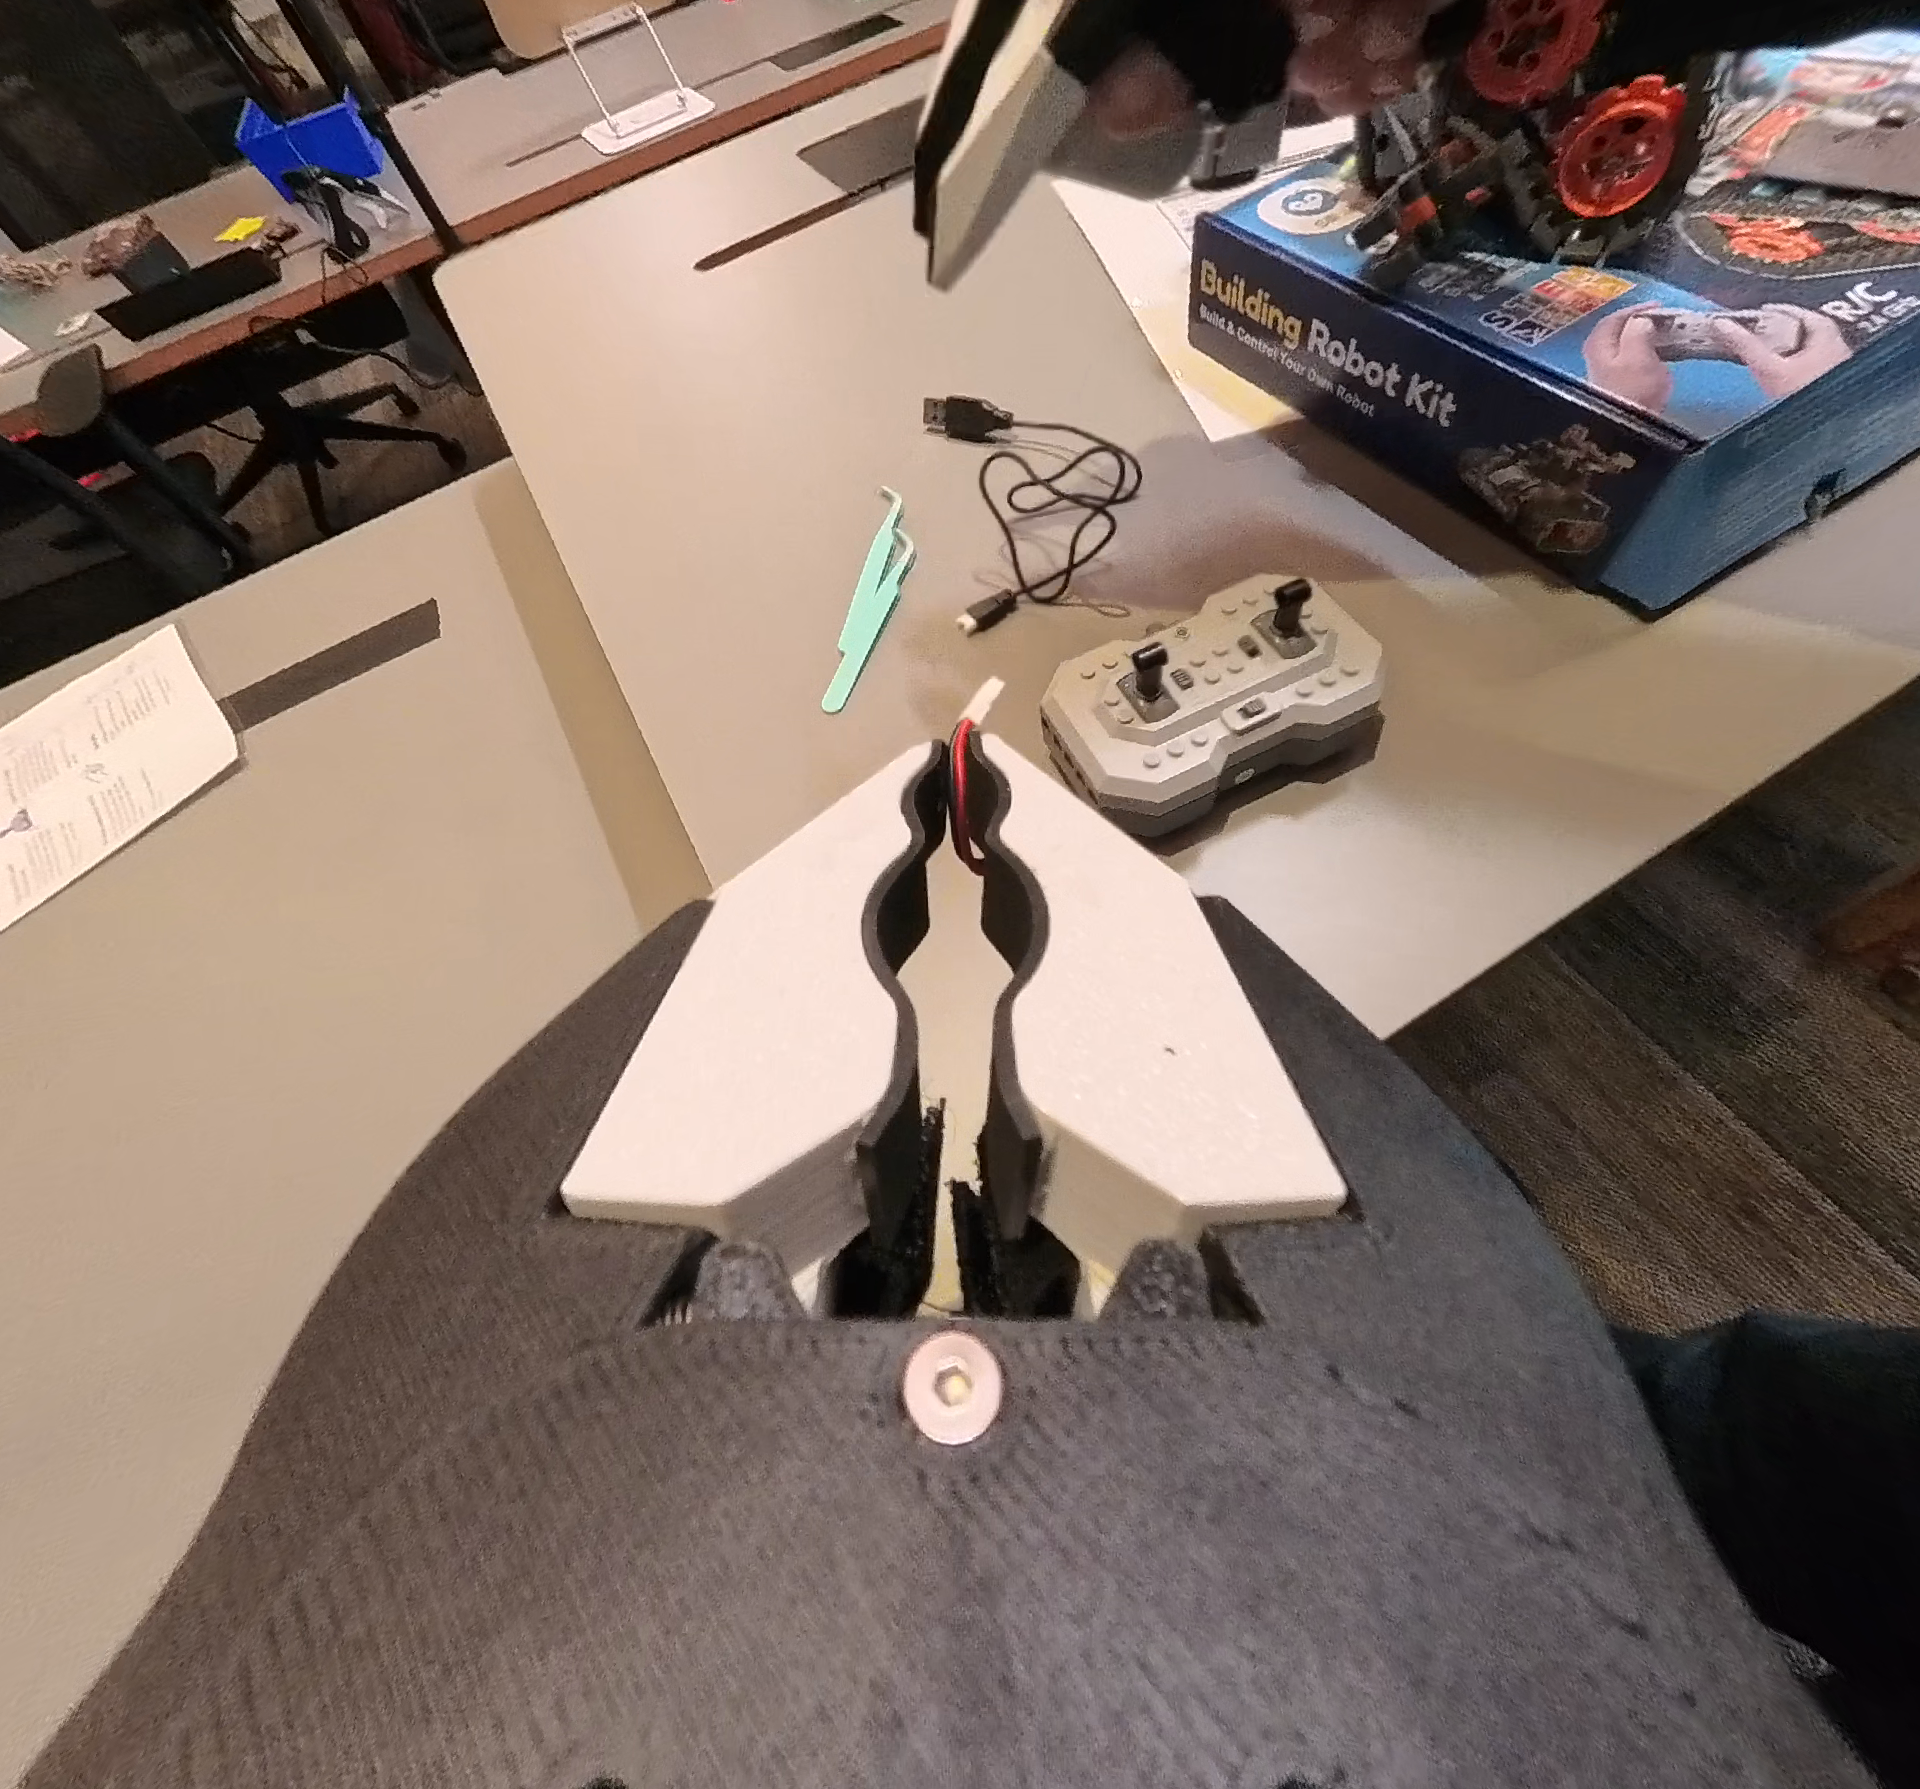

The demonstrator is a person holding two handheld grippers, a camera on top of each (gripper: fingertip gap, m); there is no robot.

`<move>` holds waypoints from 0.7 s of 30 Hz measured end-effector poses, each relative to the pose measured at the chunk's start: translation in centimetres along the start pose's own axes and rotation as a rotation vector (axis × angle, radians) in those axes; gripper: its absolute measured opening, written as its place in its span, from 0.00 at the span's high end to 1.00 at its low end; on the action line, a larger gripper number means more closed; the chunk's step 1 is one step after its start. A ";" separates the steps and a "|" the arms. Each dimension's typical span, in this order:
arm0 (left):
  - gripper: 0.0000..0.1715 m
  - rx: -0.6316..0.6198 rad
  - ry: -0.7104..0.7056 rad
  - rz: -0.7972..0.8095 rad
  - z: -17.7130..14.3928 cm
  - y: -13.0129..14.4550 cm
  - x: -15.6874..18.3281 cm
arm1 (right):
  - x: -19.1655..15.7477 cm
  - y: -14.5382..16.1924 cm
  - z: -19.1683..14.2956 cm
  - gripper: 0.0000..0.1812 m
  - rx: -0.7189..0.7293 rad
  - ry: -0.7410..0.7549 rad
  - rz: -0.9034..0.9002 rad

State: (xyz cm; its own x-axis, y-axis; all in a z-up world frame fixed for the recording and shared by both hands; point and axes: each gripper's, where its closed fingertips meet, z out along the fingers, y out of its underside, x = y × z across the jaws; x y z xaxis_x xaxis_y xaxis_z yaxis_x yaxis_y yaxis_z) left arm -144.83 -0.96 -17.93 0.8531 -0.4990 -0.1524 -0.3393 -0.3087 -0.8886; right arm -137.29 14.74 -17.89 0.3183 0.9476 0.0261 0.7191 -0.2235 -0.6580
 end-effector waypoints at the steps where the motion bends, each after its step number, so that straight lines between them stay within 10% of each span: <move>1: 1.00 -0.002 0.000 -0.004 0.2 0.2 -0.1 | -1.7 0.1 0.3 0.86 -0.005 -0.070 -0.013; 13: 1.00 -0.024 -0.042 0.028 1.6 1.2 -1.7 | -4.1 7.2 8.1 0.87 -0.295 -0.041 -0.143; 21: 1.00 -0.012 -0.079 0.062 1.3 1.1 -2.3 | -4.3 7.2 8.6 0.98 -0.244 -0.116 -0.049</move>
State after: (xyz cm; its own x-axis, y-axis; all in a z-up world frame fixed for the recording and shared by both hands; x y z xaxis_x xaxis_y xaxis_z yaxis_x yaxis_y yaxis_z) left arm -146.68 0.91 -19.06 0.8587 -0.4525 -0.2405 -0.3964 -0.2891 -0.8714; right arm -138.81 11.01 -29.21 0.2165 0.9754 -0.0425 0.8639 -0.2116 -0.4571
